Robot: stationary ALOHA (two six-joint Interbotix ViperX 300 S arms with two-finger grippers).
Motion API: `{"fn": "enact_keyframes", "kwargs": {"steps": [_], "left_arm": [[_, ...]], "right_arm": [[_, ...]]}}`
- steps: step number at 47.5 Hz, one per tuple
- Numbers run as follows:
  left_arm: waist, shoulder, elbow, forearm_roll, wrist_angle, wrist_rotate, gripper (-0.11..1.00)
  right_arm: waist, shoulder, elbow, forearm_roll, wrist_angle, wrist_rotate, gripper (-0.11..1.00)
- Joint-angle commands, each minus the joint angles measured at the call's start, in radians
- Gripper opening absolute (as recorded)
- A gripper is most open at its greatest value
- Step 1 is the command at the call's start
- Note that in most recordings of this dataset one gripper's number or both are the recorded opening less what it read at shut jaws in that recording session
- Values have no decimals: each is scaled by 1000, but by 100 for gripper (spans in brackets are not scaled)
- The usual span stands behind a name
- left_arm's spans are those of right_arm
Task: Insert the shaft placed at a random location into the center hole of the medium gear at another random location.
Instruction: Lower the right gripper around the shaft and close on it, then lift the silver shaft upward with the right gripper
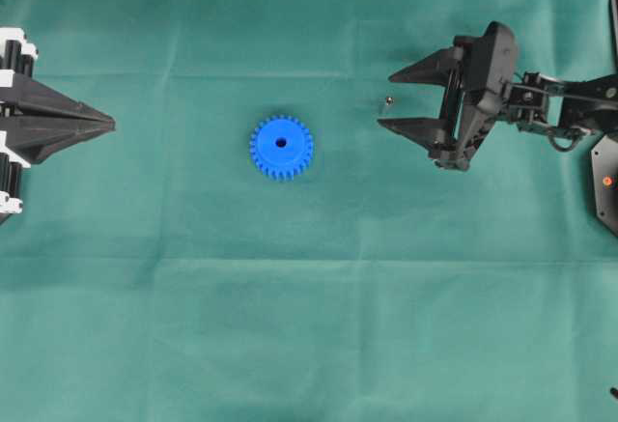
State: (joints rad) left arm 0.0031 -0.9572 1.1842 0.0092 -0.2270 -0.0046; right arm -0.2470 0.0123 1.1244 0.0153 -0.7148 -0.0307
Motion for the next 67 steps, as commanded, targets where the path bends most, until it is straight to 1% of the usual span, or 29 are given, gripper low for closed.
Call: {"fn": "enact_keyframes", "kwargs": {"steps": [1,17,21,24,28,30,35,37,51,57,60,67], "left_arm": [[0,8,-23,3,0,0,0],[0,8,-23,3,8,0,0],[0,9,-23,3,9,0,0],[0,9,-23,3,11,0,0],[0,8,-23,3,12,0,0],[0,9,-23,3,12,0,0],[0,8,-23,3,12,0,0],[0,8,-23,3,12,0,0],[0,8,-25,3,12,0,0],[0,8,-25,3,14,0,0],[0,8,-25,3,12,0,0],[0,8,-23,3,15,0,0]], "right_arm": [[-6,17,-20,9,-26,-15,81],[-8,66,-25,21,-51,-15,79],[-8,66,-23,21,-51,-15,77],[-8,66,-25,21,-46,-15,72],[-11,66,-25,25,-46,-14,60],[-12,66,-23,28,-46,-15,50],[-14,66,-23,26,-44,-20,20],[-14,66,-21,26,-44,-20,14],[-15,66,-25,25,-41,-28,13],[-14,44,-26,25,-35,-29,13],[-14,23,-26,26,-18,-28,13],[-14,-71,-43,26,87,-28,13]]}}
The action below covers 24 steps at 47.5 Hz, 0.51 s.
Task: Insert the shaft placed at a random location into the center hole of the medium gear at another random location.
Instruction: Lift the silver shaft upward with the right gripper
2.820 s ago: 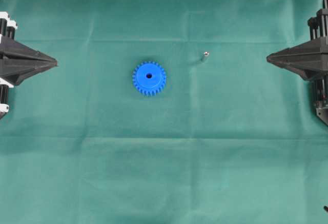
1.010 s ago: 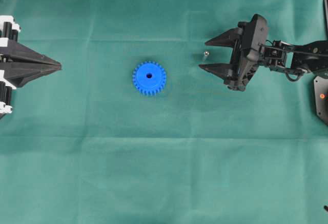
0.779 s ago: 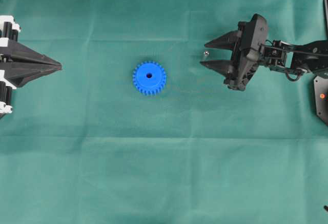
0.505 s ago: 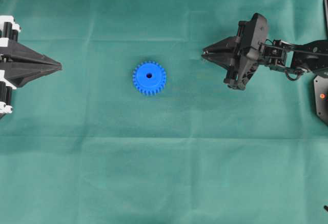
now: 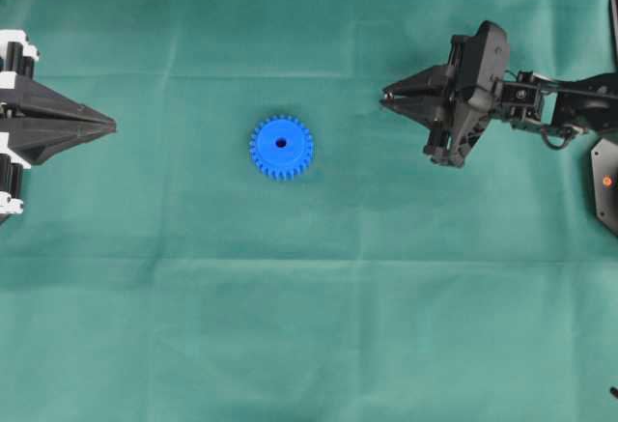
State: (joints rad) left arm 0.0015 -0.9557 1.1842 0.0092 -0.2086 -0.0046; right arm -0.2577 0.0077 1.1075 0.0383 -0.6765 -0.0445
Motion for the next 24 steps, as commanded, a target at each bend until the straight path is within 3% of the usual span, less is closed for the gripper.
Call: {"fn": "enact_keyframes", "kwargs": {"steps": [1,13,24], "left_arm": [[2,6,-25,3,0,0,0],[2,8,-25,3,2,-2,0],[2,8,-25,3,5,-2,0]], "right_arm": [[-3,-80,-29,3,66,-14,13],[5,-218,-72,-2,238,-14,13],[12,-250,-89,-2,304,-14,13]]}}
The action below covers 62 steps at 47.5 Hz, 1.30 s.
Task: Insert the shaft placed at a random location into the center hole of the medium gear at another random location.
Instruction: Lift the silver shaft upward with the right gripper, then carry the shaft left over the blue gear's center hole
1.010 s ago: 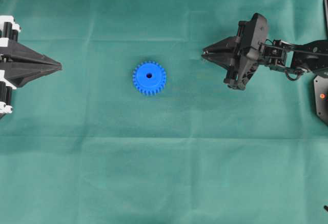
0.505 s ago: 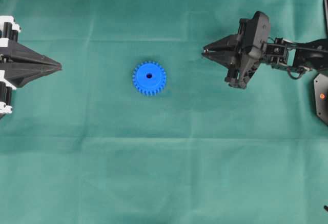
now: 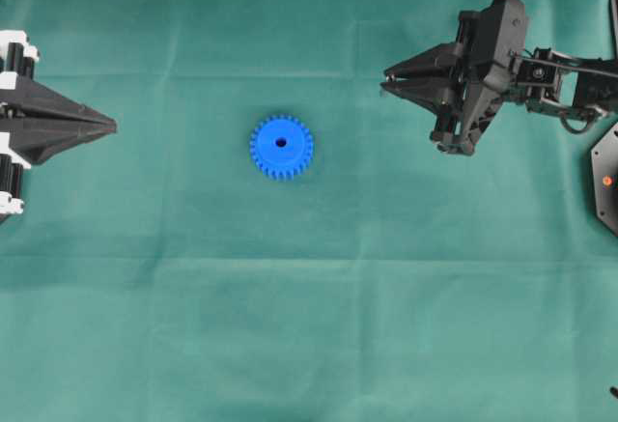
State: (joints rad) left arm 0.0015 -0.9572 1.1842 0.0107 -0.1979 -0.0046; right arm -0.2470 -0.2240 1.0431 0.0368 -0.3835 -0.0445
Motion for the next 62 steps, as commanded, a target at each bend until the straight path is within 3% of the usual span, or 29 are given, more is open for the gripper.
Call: {"fn": "enact_keyframes", "kwargs": {"steps": [1,23,46,62], "left_arm": [[3,9,-25,2,-6,-2,0],[2,9,-25,2,-6,-2,0],[3,8,-25,2,-6,0,0],[3,8,-23,2,-3,0,0]], "right_arm": [[0,-18,-23,0,12,-12,13],[35,28,-72,0,3,-8,13],[144,212,-307,3,18,-6,13],[173,282,-402,3,43,-6,13]]}}
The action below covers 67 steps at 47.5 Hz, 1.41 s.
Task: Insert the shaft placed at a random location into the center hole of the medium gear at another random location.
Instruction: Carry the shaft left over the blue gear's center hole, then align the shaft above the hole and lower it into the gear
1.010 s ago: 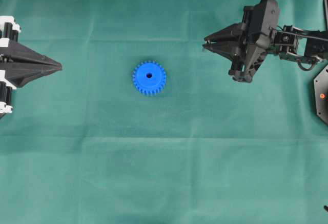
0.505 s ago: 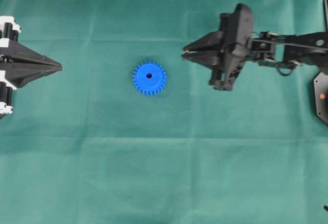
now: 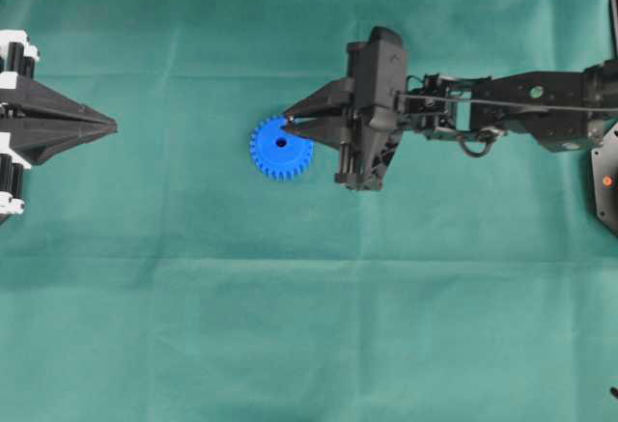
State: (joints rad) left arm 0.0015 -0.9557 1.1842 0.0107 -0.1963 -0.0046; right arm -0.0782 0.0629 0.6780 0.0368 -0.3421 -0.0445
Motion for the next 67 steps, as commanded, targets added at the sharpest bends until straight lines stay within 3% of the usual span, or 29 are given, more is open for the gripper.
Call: {"fn": "enact_keyframes", "kwargs": {"steps": [1,67], "left_arm": [[3,8,-25,2,-5,0,0],[3,8,-25,2,3,0,0]], "right_arm": [[5,-2,-38,3,2,-6,13],[-6,104,-61,3,-3,-8,13]]}}
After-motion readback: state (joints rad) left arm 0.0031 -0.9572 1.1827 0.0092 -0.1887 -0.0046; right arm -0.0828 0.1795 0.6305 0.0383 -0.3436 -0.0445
